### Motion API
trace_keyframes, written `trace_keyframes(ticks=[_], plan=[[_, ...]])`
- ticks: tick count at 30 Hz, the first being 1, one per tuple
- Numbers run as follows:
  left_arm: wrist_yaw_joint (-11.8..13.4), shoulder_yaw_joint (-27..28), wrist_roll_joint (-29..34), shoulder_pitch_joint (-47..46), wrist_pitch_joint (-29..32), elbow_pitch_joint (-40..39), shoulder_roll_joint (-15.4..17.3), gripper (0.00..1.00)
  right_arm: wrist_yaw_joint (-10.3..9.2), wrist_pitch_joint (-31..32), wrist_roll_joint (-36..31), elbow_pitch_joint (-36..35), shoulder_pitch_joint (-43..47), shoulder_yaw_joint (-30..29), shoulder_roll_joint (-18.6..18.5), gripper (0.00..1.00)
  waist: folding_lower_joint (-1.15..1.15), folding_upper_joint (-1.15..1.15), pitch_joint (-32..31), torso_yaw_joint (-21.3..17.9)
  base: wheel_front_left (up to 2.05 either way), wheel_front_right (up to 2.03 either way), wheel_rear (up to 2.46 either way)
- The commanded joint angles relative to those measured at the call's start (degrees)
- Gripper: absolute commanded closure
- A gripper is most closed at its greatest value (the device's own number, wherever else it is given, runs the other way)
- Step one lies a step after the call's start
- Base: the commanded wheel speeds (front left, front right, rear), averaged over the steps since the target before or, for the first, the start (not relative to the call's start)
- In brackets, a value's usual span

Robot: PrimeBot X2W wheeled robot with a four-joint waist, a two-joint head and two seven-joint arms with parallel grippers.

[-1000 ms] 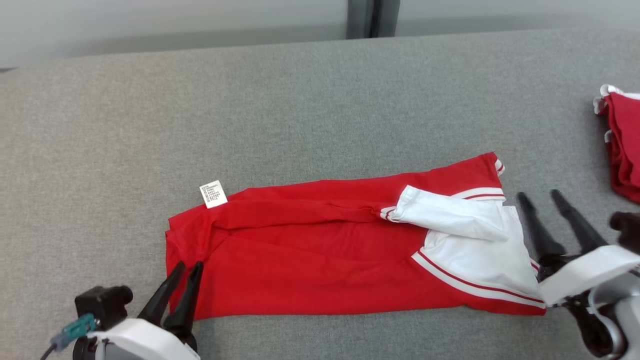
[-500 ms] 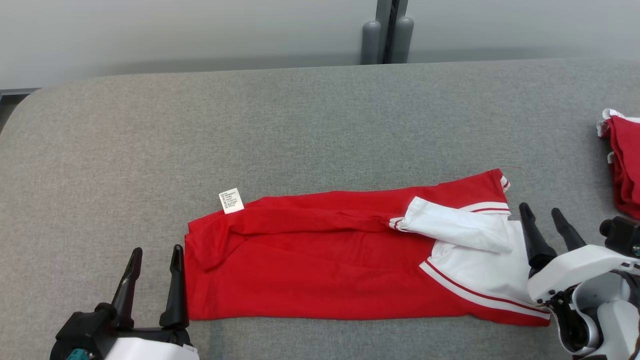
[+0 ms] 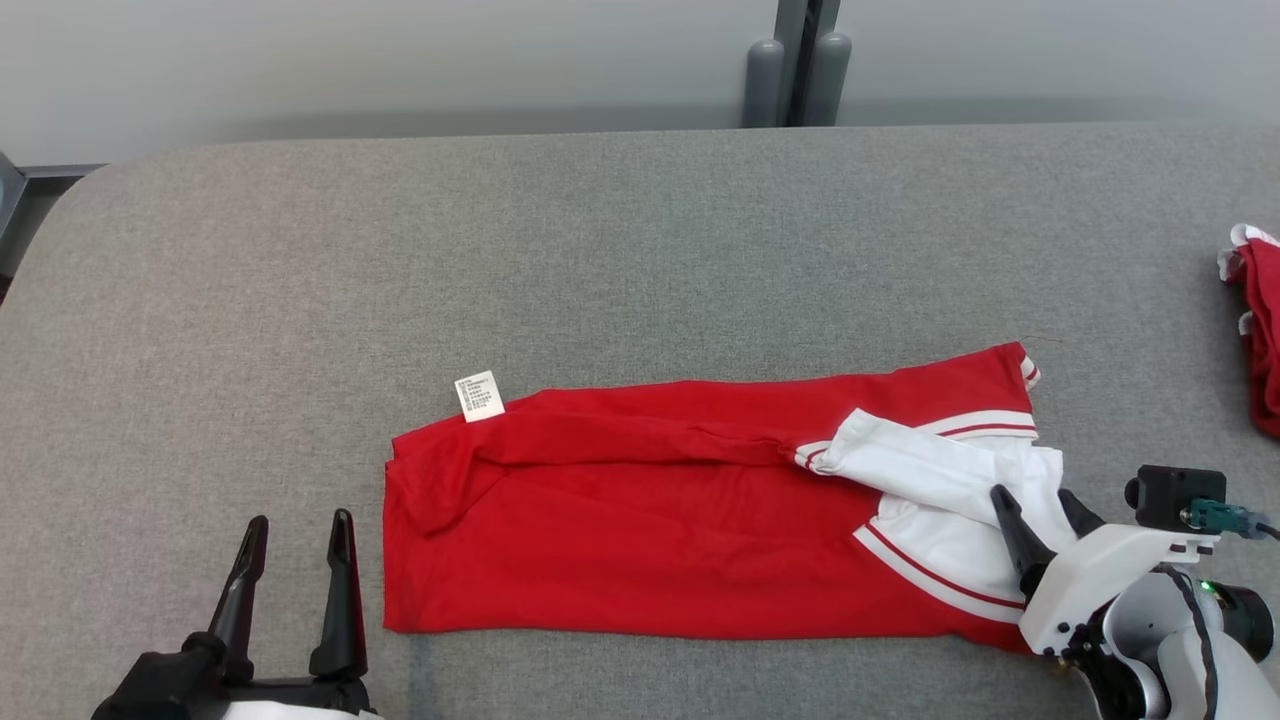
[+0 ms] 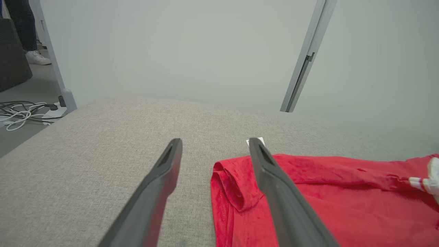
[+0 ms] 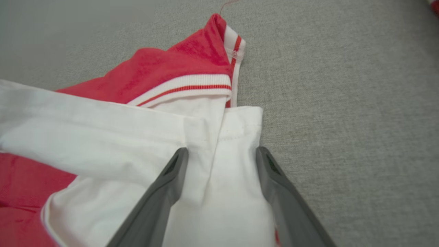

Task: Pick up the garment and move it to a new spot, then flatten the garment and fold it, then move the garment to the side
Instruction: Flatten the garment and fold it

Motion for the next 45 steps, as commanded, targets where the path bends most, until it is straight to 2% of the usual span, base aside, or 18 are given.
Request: trace_keyframes(ticks=[1,10,20,21,22,23,24,25,30,35,45], plan=[[-0.6,0.8,0.6,0.1,-0.2,0.1,0.0,0.0,0.01,0.7,-0.5,0.2,0.2,-0.1,-0.6,0.0,0.0,0.0,-0.1,0.0,0.0,0.0,0.0],[-2.3,1.6,1.9,-1.4,-0.2,1.3,-0.6,0.0,0.01,4.6,-2.3,4.6,-3.7,0.2,-2.2,0.0,0.0,0.0,-0.3,0.7,0.0,0.0,0.0],[-1.5,0.4,0.8,-1.8,-0.2,1.2,-0.6,0.0,0.06,7.9,3.2,10.0,-7.8,4.3,-1.1,0.0,0.0,0.0,0.2,1.9,0.0,0.0,0.0],[-1.5,0.4,0.8,-1.9,-0.2,1.2,-0.6,0.0,0.08,8.2,4.2,10.3,-8.1,4.9,-0.9,0.18,0.0,0.0,0.3,2.0,0.0,0.0,0.0],[-1.5,0.3,0.8,-1.9,-0.2,1.2,-0.6,0.0,0.08,8.4,5.5,10.6,-8.5,5.4,-0.7,0.6,0.0,0.0,0.3,2.1,0.0,0.0,0.0],[-1.5,0.3,0.8,-1.9,-0.2,1.2,-0.6,0.0,0.08,8.4,5.5,10.6,-8.5,5.4,-0.7,0.6,0.0,0.0,0.3,2.1,0.0,0.0,0.0],[-1.6,0.3,0.8,-2.0,-0.2,1.2,-0.6,0.0,0.08,8.3,6.7,10.8,-8.9,6.1,-0.6,0.95,0.0,0.0,0.4,2.1,0.0,0.0,0.0],[-1.6,0.3,0.9,-2.1,-0.2,1.3,-0.6,0.0,0.08,8.2,7.8,10.8,-9.2,6.7,-0.7,1.0,0.0,0.0,0.4,2.2,0.0,0.0,0.0],[-1.4,0.3,0.9,-2.5,-0.2,1.2,-0.6,0.0,0.05,6.6,14.0,9.7,-10.9,8.5,-3.7,1.0,0.0,0.0,0.2,2.5,0.0,0.0,0.0],[-1.3,0.5,0.5,-2.4,-0.2,1.1,-0.6,0.0,0.01,5.1,18.8,8.0,-11.8,9.0,-9.1,1.0,0.0,0.0,-0.2,2.5,0.0,0.0,0.0],[-0.9,0.5,-0.2,-2.3,-0.2,0.9,-0.6,0.0,0.02,3.5,23.8,5.9,-12.3,4.5,-19.3,1.0,0.0,0.0,-0.1,2.5,0.0,0.0,0.0]])
